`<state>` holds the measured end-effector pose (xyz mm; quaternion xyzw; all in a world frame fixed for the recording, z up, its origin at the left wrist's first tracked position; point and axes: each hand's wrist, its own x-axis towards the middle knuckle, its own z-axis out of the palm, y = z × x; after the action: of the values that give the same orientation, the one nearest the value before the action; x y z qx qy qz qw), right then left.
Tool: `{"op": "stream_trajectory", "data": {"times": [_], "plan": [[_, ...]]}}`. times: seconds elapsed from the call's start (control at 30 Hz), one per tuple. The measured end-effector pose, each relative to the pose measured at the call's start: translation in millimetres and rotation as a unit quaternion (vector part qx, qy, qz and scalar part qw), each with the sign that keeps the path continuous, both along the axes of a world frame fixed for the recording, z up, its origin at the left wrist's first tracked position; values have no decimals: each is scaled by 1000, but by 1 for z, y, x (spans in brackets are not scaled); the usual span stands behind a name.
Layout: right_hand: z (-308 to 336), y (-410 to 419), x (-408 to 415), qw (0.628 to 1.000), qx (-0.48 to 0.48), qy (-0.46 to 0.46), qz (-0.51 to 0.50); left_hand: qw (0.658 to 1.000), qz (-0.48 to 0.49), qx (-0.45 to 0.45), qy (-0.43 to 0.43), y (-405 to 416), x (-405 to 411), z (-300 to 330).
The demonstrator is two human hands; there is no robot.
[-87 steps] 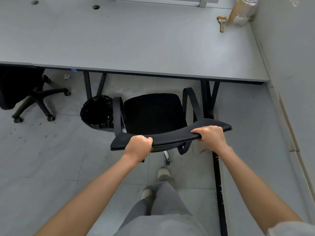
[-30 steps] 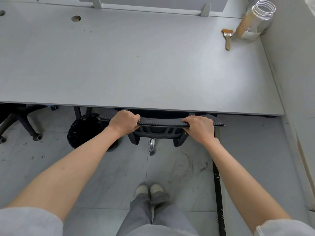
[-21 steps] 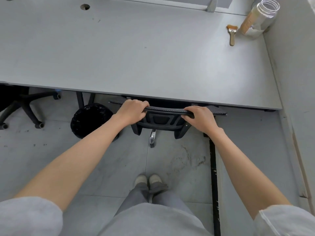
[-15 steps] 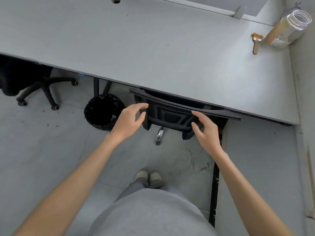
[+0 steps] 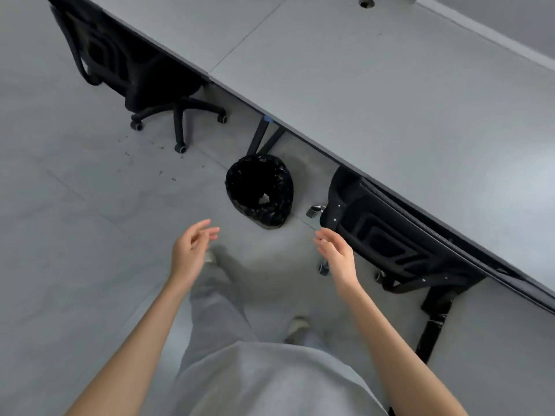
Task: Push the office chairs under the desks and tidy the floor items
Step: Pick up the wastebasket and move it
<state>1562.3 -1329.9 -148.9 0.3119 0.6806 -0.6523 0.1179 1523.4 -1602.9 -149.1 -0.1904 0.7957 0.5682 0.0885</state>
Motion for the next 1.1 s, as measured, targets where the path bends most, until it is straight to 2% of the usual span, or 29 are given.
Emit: {"op": "stream_trajectory", "data": {"times": [0.2,0.37,0.5,0.67,0.83,1.1], "plan": [[-46,-70,-89,995,25,-41,-88,989,-130,-58,-46,-54,-139,-17],[-77,-118,-140,979,26,-71,-188,955,-274,-104,-54,-72,-236,-38],[-103,-141,-171,974,19,-80,-211,933,-330,-132,-63,-80,-280,-74],[-168,-157,-179,968,-10,-78,-240,931,-326,-143,-78,-85,-303,-148],[-263,-159,-178,960,-17,-112,-258,921,-353,-137,-90,-83,-324,-239],[-410,-134,-220,963,102,-101,-230,895,-385,-221,-36,-72,-377,-401]]}}
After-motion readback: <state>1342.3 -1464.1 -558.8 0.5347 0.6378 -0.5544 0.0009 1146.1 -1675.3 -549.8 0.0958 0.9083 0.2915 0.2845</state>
